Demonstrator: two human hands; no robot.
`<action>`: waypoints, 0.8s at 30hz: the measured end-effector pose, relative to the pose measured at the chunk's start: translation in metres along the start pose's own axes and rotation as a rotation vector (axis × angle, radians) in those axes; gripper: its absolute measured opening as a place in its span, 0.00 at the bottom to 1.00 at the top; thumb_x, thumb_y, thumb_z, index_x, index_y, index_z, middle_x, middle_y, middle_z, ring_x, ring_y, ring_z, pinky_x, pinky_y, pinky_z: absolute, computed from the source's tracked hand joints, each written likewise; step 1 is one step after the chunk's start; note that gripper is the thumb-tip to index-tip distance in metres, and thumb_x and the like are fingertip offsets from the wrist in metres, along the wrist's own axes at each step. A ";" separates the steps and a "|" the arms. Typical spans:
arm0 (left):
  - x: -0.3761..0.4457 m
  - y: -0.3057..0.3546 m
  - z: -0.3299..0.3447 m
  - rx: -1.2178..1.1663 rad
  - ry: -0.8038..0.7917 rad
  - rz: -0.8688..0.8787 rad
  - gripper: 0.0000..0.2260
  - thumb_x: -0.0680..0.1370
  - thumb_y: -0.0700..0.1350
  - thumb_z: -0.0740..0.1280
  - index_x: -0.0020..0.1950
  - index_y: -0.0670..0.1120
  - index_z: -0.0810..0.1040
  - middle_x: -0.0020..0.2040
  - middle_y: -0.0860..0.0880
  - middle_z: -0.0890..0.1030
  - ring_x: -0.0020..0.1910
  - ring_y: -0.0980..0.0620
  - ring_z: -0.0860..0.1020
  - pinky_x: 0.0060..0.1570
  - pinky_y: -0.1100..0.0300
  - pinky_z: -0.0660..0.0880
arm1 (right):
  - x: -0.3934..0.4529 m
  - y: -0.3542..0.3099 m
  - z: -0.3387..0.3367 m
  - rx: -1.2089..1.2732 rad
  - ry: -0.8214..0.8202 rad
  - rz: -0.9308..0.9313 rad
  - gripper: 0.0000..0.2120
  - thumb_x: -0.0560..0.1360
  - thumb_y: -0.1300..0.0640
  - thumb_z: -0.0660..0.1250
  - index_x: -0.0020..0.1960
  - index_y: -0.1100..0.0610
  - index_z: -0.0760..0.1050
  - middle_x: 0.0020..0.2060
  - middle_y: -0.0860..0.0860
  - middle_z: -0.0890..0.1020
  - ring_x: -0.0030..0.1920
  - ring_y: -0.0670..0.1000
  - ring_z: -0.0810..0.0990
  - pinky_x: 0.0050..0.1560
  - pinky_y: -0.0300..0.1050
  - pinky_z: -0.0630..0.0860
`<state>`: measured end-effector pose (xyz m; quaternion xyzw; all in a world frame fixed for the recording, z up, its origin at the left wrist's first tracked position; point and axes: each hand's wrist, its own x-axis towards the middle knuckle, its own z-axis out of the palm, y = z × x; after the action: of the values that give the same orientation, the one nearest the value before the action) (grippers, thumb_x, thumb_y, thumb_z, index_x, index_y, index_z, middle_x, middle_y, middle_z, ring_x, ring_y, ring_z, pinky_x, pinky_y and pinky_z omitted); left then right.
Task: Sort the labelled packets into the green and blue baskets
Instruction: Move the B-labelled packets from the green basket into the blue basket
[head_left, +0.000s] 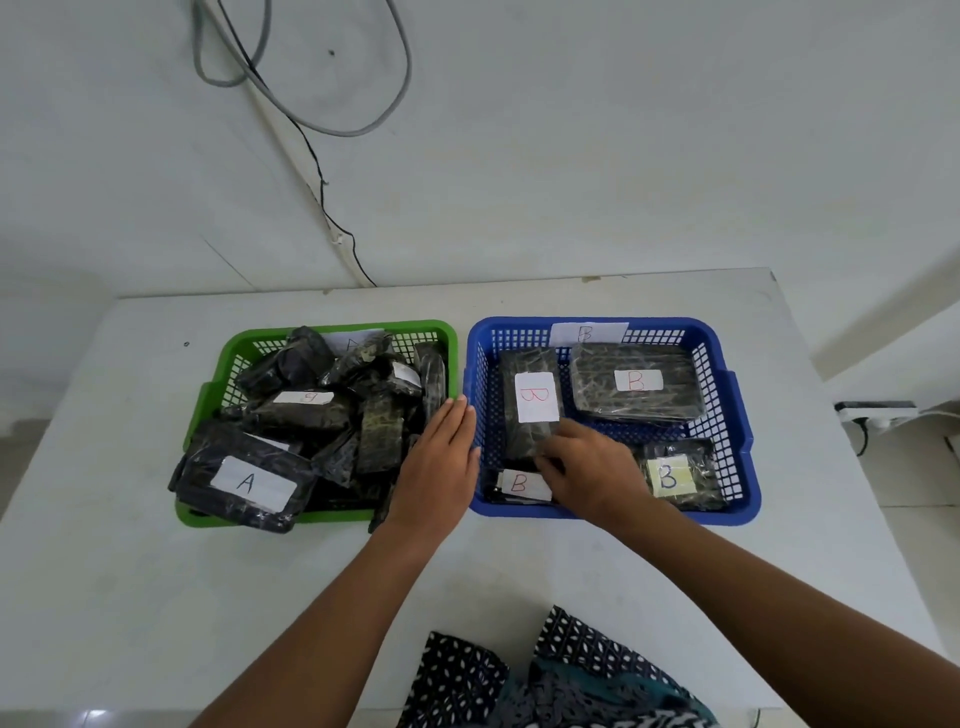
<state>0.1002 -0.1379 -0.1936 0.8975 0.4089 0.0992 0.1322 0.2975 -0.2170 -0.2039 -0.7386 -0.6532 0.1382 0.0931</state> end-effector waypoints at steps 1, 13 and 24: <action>0.001 -0.001 -0.003 -0.083 0.006 -0.038 0.22 0.83 0.42 0.63 0.77 0.39 0.65 0.77 0.43 0.66 0.77 0.47 0.64 0.75 0.59 0.57 | 0.001 0.001 0.000 0.009 0.096 -0.035 0.10 0.79 0.52 0.67 0.56 0.52 0.83 0.52 0.49 0.81 0.49 0.54 0.81 0.40 0.44 0.74; -0.019 -0.069 -0.076 0.133 0.173 -0.188 0.21 0.81 0.48 0.64 0.73 0.43 0.73 0.74 0.44 0.71 0.76 0.46 0.65 0.75 0.44 0.60 | 0.051 -0.078 -0.002 0.031 0.176 -0.342 0.27 0.82 0.42 0.57 0.78 0.52 0.64 0.77 0.54 0.67 0.78 0.54 0.62 0.76 0.59 0.61; -0.051 -0.120 -0.088 0.205 0.095 -0.209 0.20 0.82 0.51 0.63 0.70 0.43 0.76 0.71 0.45 0.75 0.74 0.46 0.68 0.76 0.44 0.59 | 0.059 -0.131 0.017 0.071 -0.005 -0.574 0.28 0.82 0.46 0.63 0.77 0.57 0.65 0.76 0.55 0.67 0.77 0.54 0.63 0.75 0.52 0.65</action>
<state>-0.0430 -0.0871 -0.1527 0.8530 0.5140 0.0850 0.0298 0.1755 -0.1423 -0.1830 -0.5193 -0.8307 0.1308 0.1524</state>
